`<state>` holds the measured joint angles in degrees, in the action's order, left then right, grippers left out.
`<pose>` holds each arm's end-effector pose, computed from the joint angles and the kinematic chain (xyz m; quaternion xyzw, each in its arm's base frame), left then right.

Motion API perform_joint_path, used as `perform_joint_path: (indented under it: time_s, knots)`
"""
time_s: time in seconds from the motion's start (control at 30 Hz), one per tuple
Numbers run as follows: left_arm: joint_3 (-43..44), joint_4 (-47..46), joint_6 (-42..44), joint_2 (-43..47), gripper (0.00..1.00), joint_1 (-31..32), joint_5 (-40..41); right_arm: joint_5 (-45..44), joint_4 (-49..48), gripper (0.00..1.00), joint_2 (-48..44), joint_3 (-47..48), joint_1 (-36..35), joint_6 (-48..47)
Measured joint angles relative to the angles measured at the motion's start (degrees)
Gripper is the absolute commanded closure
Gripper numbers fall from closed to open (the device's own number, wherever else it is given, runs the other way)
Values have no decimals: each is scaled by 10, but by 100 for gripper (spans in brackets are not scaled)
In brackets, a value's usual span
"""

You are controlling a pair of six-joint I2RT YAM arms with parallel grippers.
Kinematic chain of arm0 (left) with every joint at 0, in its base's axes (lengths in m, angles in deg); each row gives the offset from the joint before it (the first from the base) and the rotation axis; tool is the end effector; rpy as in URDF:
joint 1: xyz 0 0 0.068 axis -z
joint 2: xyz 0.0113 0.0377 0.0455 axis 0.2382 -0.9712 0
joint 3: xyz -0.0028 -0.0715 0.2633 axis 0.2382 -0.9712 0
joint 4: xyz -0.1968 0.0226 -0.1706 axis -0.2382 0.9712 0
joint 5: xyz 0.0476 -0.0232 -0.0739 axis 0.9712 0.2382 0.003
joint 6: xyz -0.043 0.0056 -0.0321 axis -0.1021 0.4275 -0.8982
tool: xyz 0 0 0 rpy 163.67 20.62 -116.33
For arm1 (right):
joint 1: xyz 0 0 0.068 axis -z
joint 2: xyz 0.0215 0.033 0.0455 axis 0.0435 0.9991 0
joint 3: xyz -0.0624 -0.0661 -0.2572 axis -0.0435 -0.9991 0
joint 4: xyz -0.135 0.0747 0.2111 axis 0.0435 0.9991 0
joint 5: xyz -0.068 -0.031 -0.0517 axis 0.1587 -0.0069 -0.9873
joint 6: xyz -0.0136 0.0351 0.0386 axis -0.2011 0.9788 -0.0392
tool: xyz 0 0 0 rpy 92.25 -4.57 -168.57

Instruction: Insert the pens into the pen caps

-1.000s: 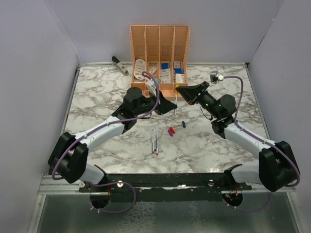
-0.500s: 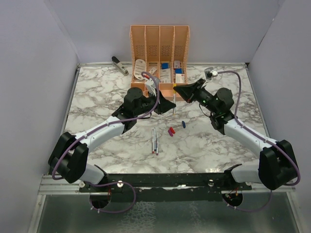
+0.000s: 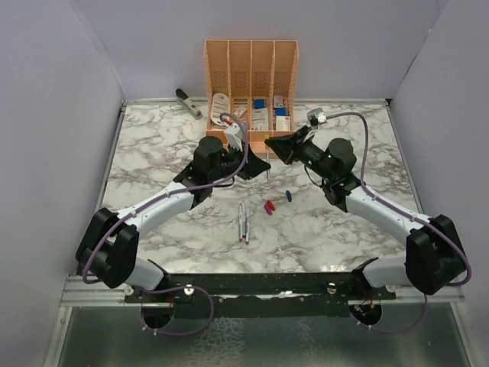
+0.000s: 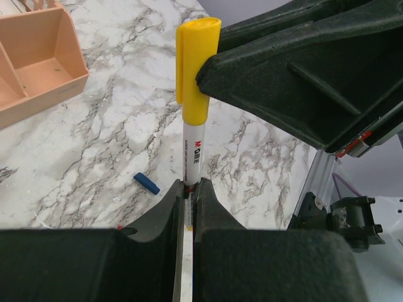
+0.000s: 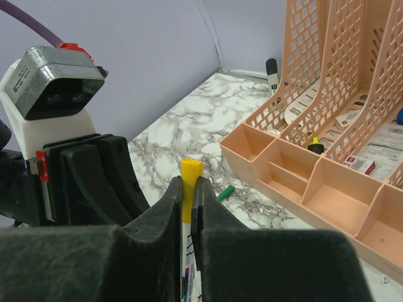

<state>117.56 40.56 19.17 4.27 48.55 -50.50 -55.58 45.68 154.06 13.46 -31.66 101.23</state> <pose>0.2618 -0.1995 0.2909 0.1451 0.7394 -0.4911 0.4371 0.2638 0.1612 0.3007 -0.1533 0.6731 0.4304 0.5815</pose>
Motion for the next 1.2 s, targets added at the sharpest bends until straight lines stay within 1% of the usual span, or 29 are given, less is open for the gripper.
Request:
perform_joint_path:
  time_s: [0.33, 0.37, 0.43, 0.5, 0.53, 0.6, 0.7, 0.8, 0.9, 1.0, 1.13, 1.2]
  knots:
    - [-6, 8, 2, 21, 100, -15, -2, -35, 4, 98, 3, 15, -16, -6]
    - [-11, 8, 2, 27, 100, -17, -1, -36, 5, 94, 6, 20, -18, -3]
    - [-22, 10, 2, 42, 100, -22, 0, -37, 12, 81, 14, 32, -23, 2]
    - [-34, 12, 2, 57, 100, -28, 4, -37, 21, 71, 23, 45, -27, 5]
    - [-40, 13, 2, 64, 100, -30, 9, -37, 32, 66, 28, 54, -28, 4]
    - [-47, 15, 4, 80, 100, -37, 22, -37, 51, 62, 37, 68, -29, 1]
    - [-50, 29, 10, 95, 100, -43, 42, -47, 76, 60, 45, 91, -31, -6]
    - [-50, 59, 23, 101, 100, -44, 62, -59, 80, 60, 45, 110, -31, -10]
    - [-46, 118, 43, 94, 100, -44, 88, -71, 80, 60, 38, 120, -31, -11]
    - [-23, 184, 63, 63, 100, -44, 120, -85, 90, 60, 25, 121, -31, -12]
    - [17, 261, 82, 0, 100, -44, 173, -113, 134, 60, 8, 125, -31, -18]
    - [23, 281, 86, -19, 100, -44, 191, -127, 156, 60, 0, 124, -31, -23]
